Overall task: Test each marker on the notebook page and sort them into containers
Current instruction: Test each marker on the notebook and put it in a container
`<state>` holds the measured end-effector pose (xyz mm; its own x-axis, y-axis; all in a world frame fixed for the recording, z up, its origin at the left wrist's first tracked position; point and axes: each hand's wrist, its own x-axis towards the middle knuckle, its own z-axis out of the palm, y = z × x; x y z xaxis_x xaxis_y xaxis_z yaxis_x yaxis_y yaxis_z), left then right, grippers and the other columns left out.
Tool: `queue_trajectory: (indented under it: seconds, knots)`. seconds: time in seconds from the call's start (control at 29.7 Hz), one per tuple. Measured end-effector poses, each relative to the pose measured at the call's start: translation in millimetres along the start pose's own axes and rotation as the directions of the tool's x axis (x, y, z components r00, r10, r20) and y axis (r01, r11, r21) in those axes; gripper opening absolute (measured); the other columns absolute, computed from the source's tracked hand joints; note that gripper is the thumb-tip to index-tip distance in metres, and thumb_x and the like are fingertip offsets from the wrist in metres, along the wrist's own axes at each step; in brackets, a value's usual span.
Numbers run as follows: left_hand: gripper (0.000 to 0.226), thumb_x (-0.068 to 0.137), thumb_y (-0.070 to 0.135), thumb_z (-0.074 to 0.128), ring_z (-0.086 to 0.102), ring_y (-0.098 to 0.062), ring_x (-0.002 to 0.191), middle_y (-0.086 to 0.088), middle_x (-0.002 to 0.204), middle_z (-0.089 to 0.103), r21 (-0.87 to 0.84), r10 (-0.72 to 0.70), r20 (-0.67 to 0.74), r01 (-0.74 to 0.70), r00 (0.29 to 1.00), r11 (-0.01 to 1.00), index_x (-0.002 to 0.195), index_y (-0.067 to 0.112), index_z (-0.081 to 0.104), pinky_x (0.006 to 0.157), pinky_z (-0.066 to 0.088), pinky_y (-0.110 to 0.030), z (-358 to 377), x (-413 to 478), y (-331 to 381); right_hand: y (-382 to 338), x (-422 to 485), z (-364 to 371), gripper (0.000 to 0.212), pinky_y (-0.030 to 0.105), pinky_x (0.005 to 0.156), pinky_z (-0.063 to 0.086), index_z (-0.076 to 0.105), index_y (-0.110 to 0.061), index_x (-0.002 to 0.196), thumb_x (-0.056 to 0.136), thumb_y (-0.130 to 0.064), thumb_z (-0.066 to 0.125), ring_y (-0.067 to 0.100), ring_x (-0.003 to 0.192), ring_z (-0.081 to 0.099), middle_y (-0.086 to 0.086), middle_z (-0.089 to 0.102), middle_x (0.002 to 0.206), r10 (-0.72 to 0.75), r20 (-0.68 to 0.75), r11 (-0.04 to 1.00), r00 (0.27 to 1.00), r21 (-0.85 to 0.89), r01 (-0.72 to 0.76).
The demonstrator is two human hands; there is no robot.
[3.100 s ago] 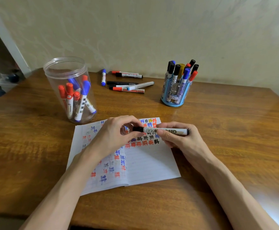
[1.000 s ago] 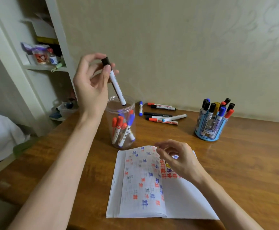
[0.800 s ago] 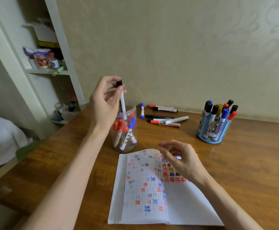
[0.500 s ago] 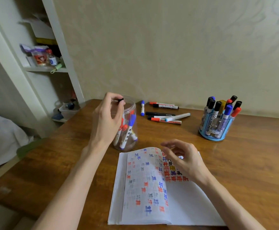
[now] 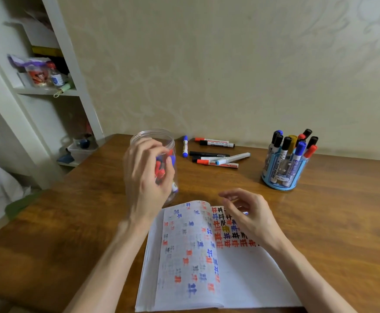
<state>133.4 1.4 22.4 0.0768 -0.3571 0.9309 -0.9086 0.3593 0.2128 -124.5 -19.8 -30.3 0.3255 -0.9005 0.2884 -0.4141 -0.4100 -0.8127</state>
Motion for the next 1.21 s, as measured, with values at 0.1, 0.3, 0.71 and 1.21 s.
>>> queue_trajectory:
  seconds: [0.1,0.3,0.71,1.21]
  knots:
    - [0.011,0.089,0.000,0.068,0.062,-0.027,0.106,-0.014,0.109,0.068,-0.043,0.076,-0.032,-0.078,0.997,0.996,0.099,0.000,0.071,0.094,0.047,-0.036,9,-17,28,2,1,-1,0.018,0.026,0.077,0.063,0.076,-0.023,0.117,0.100,-0.023,0.068,0.004,0.089,0.073,-0.013,0.074,0.103,0.021,-0.010,1.000,1.000,-0.016,-0.021]
    - [0.026,0.097,0.015,0.066,0.065,-0.006,0.091,0.008,0.105,0.067,-0.125,-0.126,0.497,0.214,0.859,0.969,0.121,0.021,0.060,0.073,0.057,-0.023,58,-19,53,8,1,-7,0.019,0.024,0.075,0.062,0.076,-0.022,0.118,0.100,-0.020,0.069,0.003,0.088,0.073,-0.013,0.074,0.100,0.042,-0.049,0.999,0.998,-0.031,-0.044]
    - [0.046,0.096,0.035,0.069,0.064,-0.021,0.114,-0.004,0.132,0.061,0.217,-0.423,0.647,0.379,0.634,0.900,0.138,0.024,0.056,0.081,0.053,-0.029,179,-6,42,16,-2,-15,0.021,0.014,0.077,0.059,0.074,-0.021,0.121,0.100,-0.020,0.070,0.001,0.091,0.070,-0.009,0.072,0.106,0.044,-0.116,0.990,0.992,-0.131,-0.059]
    - [0.031,0.095,0.029,0.071,0.060,-0.005,0.104,0.003,0.120,0.072,0.010,-0.479,0.621,0.605,0.620,0.797,0.126,0.022,0.072,0.081,0.048,-0.023,94,-15,46,16,-1,-21,0.025,0.012,0.075,0.057,0.073,-0.020,0.123,0.101,-0.030,0.068,-0.003,0.093,0.068,-0.011,0.073,0.103,0.109,-0.237,0.993,0.965,-0.021,-0.117]
